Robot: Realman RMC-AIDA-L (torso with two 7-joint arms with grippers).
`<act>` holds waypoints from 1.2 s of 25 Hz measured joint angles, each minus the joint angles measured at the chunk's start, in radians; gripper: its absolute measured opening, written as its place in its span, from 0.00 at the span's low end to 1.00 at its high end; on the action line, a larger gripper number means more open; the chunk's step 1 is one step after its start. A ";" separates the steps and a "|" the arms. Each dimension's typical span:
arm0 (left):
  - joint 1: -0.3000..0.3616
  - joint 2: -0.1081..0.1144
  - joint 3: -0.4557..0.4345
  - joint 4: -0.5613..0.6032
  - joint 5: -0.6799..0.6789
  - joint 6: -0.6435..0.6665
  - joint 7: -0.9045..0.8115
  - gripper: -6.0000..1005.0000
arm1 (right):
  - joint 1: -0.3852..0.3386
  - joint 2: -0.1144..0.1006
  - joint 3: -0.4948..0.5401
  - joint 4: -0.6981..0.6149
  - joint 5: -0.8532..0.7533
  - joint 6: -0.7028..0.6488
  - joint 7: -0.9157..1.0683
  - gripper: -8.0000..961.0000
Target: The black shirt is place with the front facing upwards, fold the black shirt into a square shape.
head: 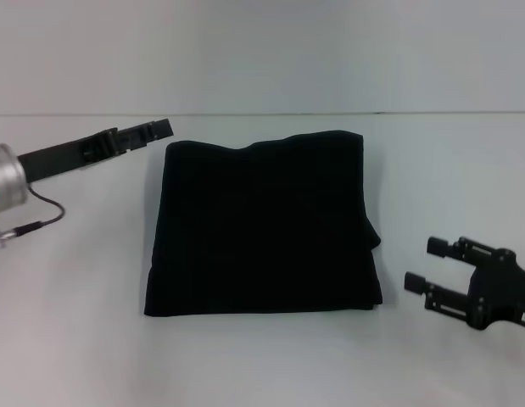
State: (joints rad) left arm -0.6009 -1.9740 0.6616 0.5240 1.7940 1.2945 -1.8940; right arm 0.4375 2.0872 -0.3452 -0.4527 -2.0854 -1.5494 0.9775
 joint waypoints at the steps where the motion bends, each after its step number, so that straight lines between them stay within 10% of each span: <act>1: 0.009 0.003 0.002 0.020 0.003 0.033 0.037 0.59 | 0.002 0.000 0.003 0.000 0.011 0.000 -0.003 0.78; 13: 0.213 -0.101 0.020 0.263 0.146 0.277 0.509 0.93 | 0.034 0.006 -0.011 0.047 0.051 0.088 -0.100 0.78; 30: 0.234 -0.099 0.010 0.165 0.195 0.196 0.565 0.93 | 0.020 0.005 -0.057 0.095 0.050 0.209 -0.175 0.78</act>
State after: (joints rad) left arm -0.3670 -2.0730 0.6716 0.6887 1.9888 1.4906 -1.3291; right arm 0.4571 2.0921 -0.4020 -0.3574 -2.0356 -1.3399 0.8022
